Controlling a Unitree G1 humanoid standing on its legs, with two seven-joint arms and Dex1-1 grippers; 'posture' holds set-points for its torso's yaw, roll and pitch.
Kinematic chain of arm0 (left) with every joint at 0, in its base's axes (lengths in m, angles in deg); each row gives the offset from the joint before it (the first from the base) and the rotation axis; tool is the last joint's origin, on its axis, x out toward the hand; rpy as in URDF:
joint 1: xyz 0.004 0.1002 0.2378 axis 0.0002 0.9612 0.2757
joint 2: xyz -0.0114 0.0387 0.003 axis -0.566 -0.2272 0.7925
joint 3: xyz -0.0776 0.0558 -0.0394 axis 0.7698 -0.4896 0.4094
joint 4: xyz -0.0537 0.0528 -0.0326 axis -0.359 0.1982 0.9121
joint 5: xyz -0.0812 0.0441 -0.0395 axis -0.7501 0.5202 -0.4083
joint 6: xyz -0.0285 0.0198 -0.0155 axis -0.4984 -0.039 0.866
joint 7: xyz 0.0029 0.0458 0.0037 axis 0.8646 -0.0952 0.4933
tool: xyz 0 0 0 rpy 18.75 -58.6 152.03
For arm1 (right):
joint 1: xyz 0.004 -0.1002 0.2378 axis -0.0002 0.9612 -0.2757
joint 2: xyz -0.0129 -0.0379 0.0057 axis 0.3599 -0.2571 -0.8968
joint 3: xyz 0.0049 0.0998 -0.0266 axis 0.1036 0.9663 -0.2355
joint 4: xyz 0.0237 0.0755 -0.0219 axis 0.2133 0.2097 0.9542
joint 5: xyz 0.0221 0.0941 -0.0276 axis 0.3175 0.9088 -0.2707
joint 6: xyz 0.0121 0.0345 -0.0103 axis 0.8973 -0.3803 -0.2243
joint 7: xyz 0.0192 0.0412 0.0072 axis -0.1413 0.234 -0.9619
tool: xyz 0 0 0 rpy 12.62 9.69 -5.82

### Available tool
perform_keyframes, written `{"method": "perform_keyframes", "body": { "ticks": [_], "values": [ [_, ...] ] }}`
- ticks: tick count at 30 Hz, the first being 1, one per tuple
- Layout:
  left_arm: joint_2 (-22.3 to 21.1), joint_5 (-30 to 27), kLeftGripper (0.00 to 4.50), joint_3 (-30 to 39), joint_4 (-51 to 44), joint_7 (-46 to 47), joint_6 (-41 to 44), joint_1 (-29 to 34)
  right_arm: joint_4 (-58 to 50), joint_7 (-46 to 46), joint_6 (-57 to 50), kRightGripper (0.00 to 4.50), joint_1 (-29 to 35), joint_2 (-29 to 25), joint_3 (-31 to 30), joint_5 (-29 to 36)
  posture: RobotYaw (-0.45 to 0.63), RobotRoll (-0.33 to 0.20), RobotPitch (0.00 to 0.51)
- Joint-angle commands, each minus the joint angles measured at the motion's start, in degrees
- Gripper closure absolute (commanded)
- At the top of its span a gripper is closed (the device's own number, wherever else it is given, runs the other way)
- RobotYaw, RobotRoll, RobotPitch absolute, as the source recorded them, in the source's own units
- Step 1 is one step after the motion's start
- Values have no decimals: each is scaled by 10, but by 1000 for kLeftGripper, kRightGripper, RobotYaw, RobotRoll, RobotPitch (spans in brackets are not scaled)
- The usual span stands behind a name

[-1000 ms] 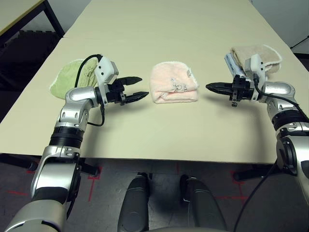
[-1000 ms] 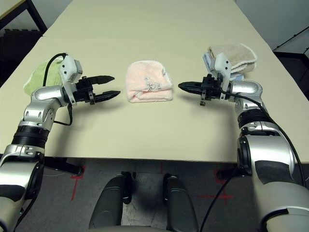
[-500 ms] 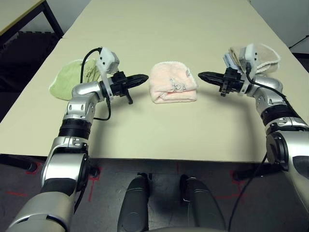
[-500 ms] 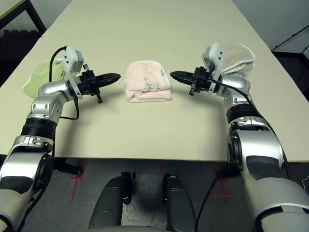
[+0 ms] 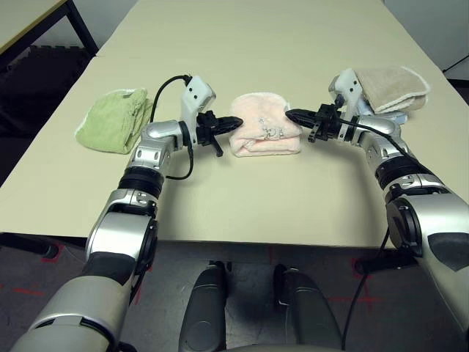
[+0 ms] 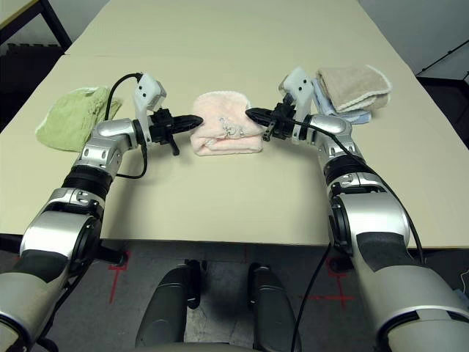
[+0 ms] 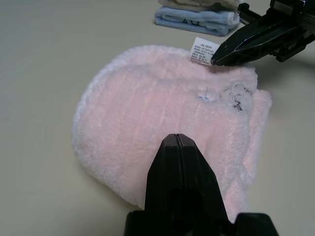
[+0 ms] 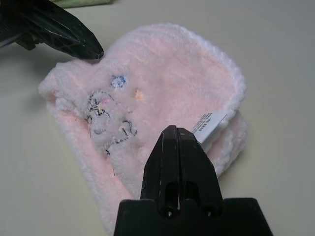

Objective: Fold the towel and set it aside.

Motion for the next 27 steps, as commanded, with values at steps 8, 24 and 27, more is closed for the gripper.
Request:
{"method": "perform_keyframes", "body": {
  "ticks": [8, 24, 27],
  "values": [
    [11, 49, 4455, -33, 44, -9, -5, 9, 11, 39, -25, 4500, 45, 15, -38, -41, 47, 0, 241],
    [-16, 76, 4455, -33, 72, -6, -30, 4, -56, -59, -78, 4500, 90, 2, -44, -8, 34, 0, 229],
    [-19, 76, 4455, -32, 77, -6, -36, 0, -68, -64, -86, 4500, 90, 1, -43, -4, 34, 0, 227]
  ]
}}
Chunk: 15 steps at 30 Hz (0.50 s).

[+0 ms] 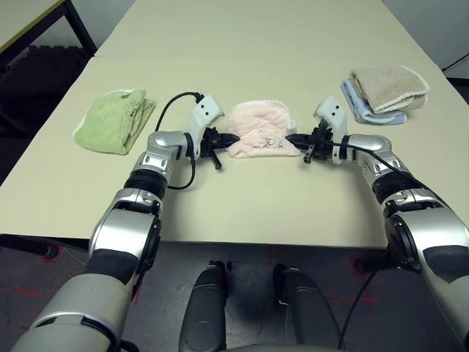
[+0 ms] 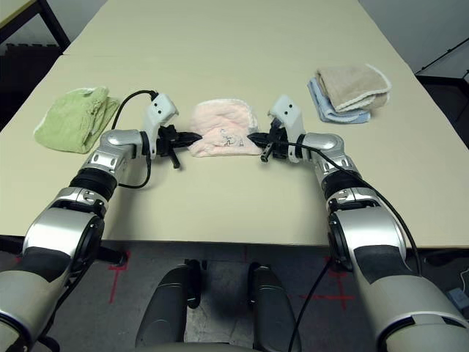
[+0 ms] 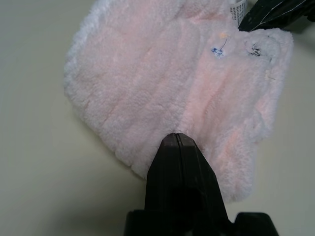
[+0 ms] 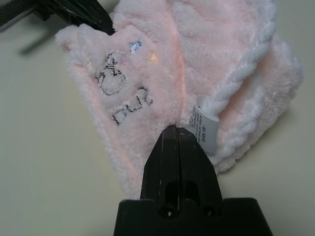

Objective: Fold the towel and set it aside.

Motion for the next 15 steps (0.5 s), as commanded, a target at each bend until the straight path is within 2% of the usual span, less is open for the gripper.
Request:
{"method": "perform_keyframes", "body": {
  "ticks": [1, 5, 11, 15],
  "values": [
    [-6, 13, 4455, -3, 19, -1, -6, -3, 2, -16, -17, 4500, 21, 0, -11, -4, 35, 0, 226],
    [-5, 1, 4455, 9, 17, 0, -14, -13, 5, -6, -13, 4500, 7, -4, -1, 4, 40, 0, 223],
    [-19, -18, 4455, 29, -7, -35, -17, -34, -5, -45, -37, 4500, -23, -16, 37, 51, 45, 0, 218],
    [-25, -32, 4455, 43, -18, -57, -12, -53, 5, -16, -15, 4500, -47, -12, 57, 63, 45, 0, 215]
  ]
}}
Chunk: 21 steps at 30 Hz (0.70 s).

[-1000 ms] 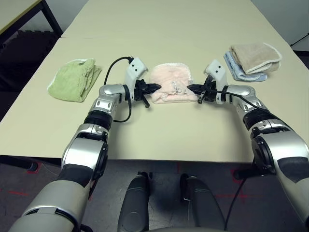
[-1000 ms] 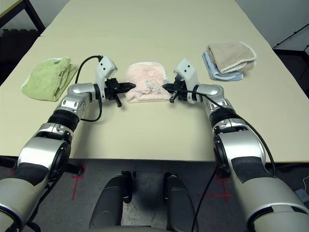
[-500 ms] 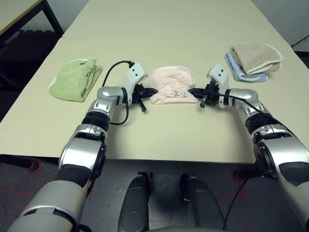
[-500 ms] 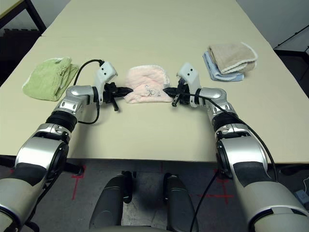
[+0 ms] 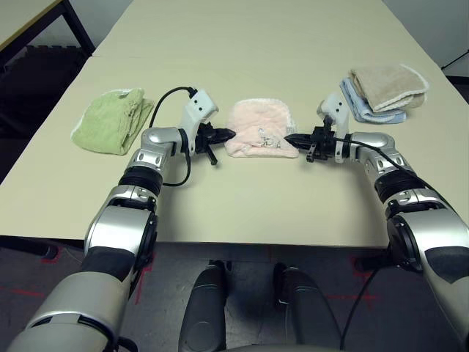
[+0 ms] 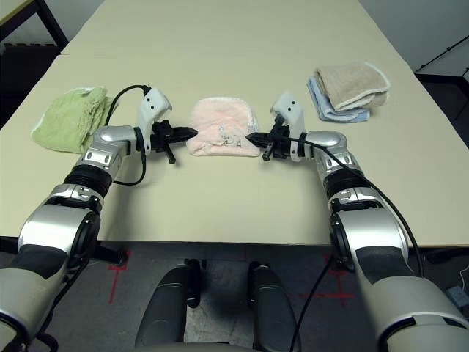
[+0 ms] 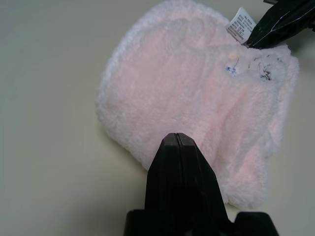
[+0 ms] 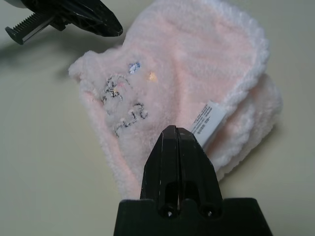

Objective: Fold the towel and set it aside.

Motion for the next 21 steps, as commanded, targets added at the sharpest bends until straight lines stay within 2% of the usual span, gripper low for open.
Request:
{"method": "perform_keyframes", "body": {
  "ticks": [1, 4, 11, 21],
  "values": [
    [3, -20, 4455, 15, -13, -12, 4, -20, 11, 27, 19, 4500, -22, 4, 18, 13, 46, 0, 215],
    [16, -31, 4455, 30, -8, 8, 14, -36, 26, 79, 29, 4500, -39, 20, 25, 9, 51, 0, 217],
    [50, -14, 4455, 25, 32, 65, 11, -49, 57, 168, 33, 4500, -60, 56, 15, -18, 47, 0, 230],
    [56, 8, 4455, 22, 62, 126, 2, -50, 74, 234, 31, 4500, -69, 64, 13, -42, 19, 0, 262]
  ]
}}
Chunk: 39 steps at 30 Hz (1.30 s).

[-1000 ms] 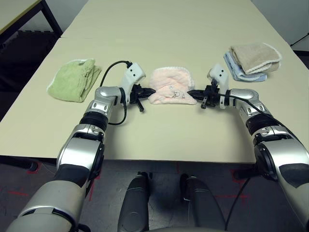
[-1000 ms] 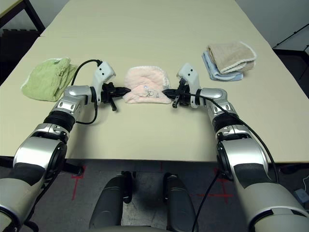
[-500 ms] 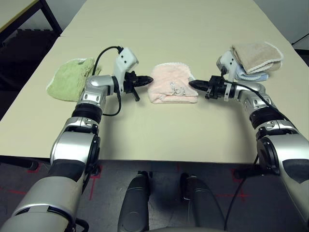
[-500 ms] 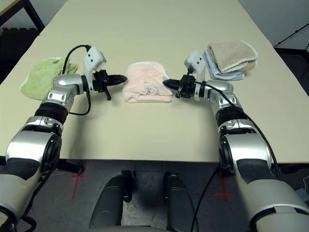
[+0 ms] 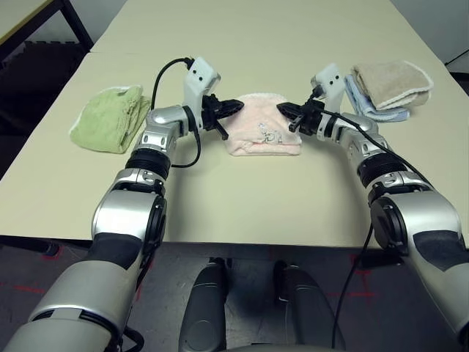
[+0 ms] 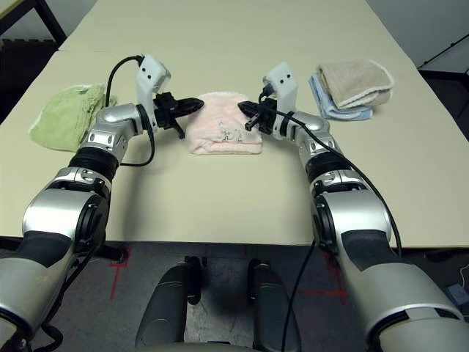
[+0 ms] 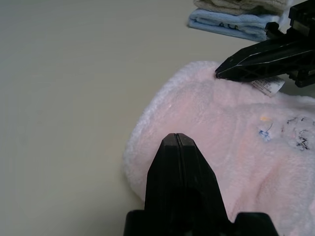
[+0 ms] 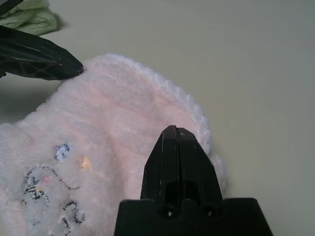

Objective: Fold the towel and set it aside.

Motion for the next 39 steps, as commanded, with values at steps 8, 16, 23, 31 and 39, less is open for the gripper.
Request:
{"method": "perform_keyframes", "body": {
  "ticks": [8, 16, 23, 31, 39],
  "values": [
    [20, 27, 4455, -14, 35, 36, -4, 2, 24, 59, -13, 4500, 4, 16, -27, -45, 5, 0, 310],
    [21, 54, 4455, -32, 53, 38, -6, 19, 29, 60, -18, 4500, 33, 16, -41, -56, -3, 0, 329],
    [0, 68, 4455, -37, 55, 38, -9, 32, 28, 54, -17, 4500, 48, -12, -45, -59, -2, 0, 329],
    [-15, 68, 4455, -35, 53, 42, -19, 31, 22, 40, -2, 4500, 54, -13, -41, -43, 6, 0, 299],
    [-45, 26, 4455, -2, 9, -14, -30, 1, -4, -87, 45, 4500, 26, -27, 43, 56, 12, 0, 227]
  ]
}}
